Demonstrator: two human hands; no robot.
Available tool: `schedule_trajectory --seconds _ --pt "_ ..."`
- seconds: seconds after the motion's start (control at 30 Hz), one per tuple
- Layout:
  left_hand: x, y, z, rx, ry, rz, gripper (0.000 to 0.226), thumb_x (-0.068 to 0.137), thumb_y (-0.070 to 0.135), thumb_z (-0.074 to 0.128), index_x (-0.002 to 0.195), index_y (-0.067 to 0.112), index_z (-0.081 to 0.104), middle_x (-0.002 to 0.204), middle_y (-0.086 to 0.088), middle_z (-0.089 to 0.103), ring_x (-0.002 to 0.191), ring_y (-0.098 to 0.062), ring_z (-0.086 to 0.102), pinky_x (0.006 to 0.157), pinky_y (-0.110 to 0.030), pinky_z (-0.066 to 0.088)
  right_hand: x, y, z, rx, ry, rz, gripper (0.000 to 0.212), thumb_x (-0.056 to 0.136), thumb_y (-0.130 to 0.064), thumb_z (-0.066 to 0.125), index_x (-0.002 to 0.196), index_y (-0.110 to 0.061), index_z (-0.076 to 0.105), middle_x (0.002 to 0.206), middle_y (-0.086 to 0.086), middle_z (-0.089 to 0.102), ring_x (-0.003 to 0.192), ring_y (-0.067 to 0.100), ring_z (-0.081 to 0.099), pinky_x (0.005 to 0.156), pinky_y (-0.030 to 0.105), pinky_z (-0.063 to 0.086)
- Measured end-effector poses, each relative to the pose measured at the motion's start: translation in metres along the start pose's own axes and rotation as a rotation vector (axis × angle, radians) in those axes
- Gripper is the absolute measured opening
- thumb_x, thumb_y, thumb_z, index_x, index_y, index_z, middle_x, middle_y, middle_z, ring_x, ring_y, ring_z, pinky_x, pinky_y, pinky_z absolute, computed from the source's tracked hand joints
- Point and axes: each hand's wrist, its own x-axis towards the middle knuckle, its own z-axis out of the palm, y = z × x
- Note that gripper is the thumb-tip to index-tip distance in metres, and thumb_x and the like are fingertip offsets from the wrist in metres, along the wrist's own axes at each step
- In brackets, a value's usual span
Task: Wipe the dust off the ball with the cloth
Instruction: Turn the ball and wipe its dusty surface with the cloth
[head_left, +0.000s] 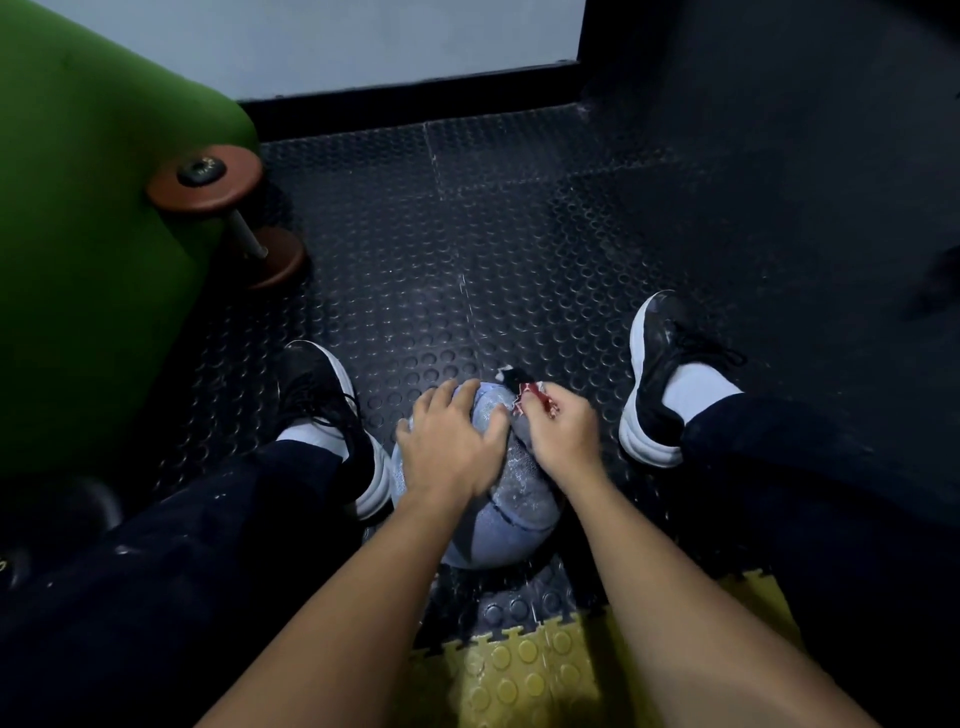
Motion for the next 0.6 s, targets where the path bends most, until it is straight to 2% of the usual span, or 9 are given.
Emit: schedule_trajectory --seconds 0.07,0.1,0.2,0.27,0.3,0.33,0.47,0.53,0.6 --pt "0.003 -0.001 -0.002 -0.007 -0.005 0.006 0.061 0.092 0.058 0.038 0.147 0.032 0.047 0.158 0.005 0.042 0.148 -0.019 0.029 0.117 -0.058 0.025 -0.019 0.006 0.000 0.078 0.065 -0.065 0.027 0.093 -0.016 0.060 0.066 -0.012 0.057 0.058 -0.004 0.057 0.054 0.005 0.047 0.054 0.021 0.038" --pt "0.003 0.000 -0.002 -0.005 -0.013 0.019 0.060 0.093 0.058 0.039 0.147 0.032 0.048 0.158 0.005 0.042 0.148 -0.019 0.030 0.117 -0.057 0.025 -0.025 0.010 0.001 0.109 0.117 -0.036 0.028 0.093 -0.015 0.060 0.066 -0.012 0.057 0.059 -0.004 0.057 0.053 0.005 0.047 0.053 0.021 0.038" --pt "0.000 0.002 0.000 0.016 -0.010 0.043 0.058 0.095 0.057 0.040 0.147 0.033 0.047 0.157 0.007 0.042 0.148 -0.020 0.029 0.117 -0.056 0.024 -0.011 0.021 0.002 0.108 0.209 0.215 0.030 0.092 -0.019 0.060 0.065 -0.007 0.058 0.058 -0.001 0.057 0.058 0.015 0.049 0.056 0.029 0.035" --pt "-0.002 0.004 0.002 0.018 -0.008 0.025 0.059 0.095 0.057 0.039 0.148 0.033 0.046 0.158 0.007 0.040 0.149 -0.021 0.027 0.118 -0.056 0.022 0.007 0.018 0.001 0.087 0.174 0.397 0.031 0.090 -0.024 0.059 0.065 -0.006 0.059 0.058 -0.003 0.056 0.064 0.020 0.051 0.058 0.031 0.035" --pt "-0.002 0.004 0.003 0.016 -0.013 0.014 0.059 0.095 0.057 0.039 0.148 0.033 0.045 0.159 0.006 0.039 0.150 -0.021 0.026 0.118 -0.056 0.022 0.014 0.015 0.001 0.066 0.131 0.429 0.032 0.090 -0.027 0.058 0.067 -0.005 0.061 0.059 -0.003 0.057 0.065 0.019 0.052 0.058 0.031 0.036" --pt "-0.001 0.005 0.003 0.013 -0.020 0.004 0.060 0.095 0.057 0.038 0.149 0.033 0.044 0.160 0.006 0.039 0.150 -0.021 0.025 0.118 -0.057 0.021 0.018 0.012 0.001 0.037 0.094 0.392 0.032 0.090 -0.028 0.058 0.069 -0.004 0.062 0.060 -0.003 0.057 0.064 0.018 0.051 0.057 0.030 0.036" --pt "0.004 0.003 -0.002 -0.006 -0.038 -0.025 0.060 0.094 0.057 0.038 0.149 0.034 0.044 0.161 0.006 0.037 0.150 -0.021 0.025 0.118 -0.059 0.020 0.000 0.001 0.003 0.019 0.040 -0.011 0.027 0.091 -0.022 0.060 0.065 -0.013 0.059 0.059 -0.003 0.060 0.054 0.006 0.048 0.055 0.024 0.039" --pt "0.005 0.002 -0.003 -0.008 -0.048 -0.016 0.060 0.095 0.057 0.038 0.149 0.034 0.044 0.161 0.006 0.037 0.150 -0.021 0.025 0.117 -0.060 0.021 -0.007 0.010 0.002 0.079 0.085 0.012 0.030 0.092 -0.020 0.061 0.063 -0.012 0.057 0.056 -0.004 0.056 0.052 0.005 0.045 0.054 0.025 0.037" --pt "0.002 0.001 -0.003 0.004 -0.054 -0.004 0.060 0.095 0.058 0.038 0.150 0.034 0.043 0.161 0.006 0.036 0.150 -0.021 0.025 0.117 -0.060 0.021 0.000 0.020 0.000 0.090 0.139 0.222 0.031 0.091 -0.022 0.061 0.064 -0.006 0.059 0.057 -0.003 0.054 0.056 0.010 0.047 0.058 0.030 0.036"
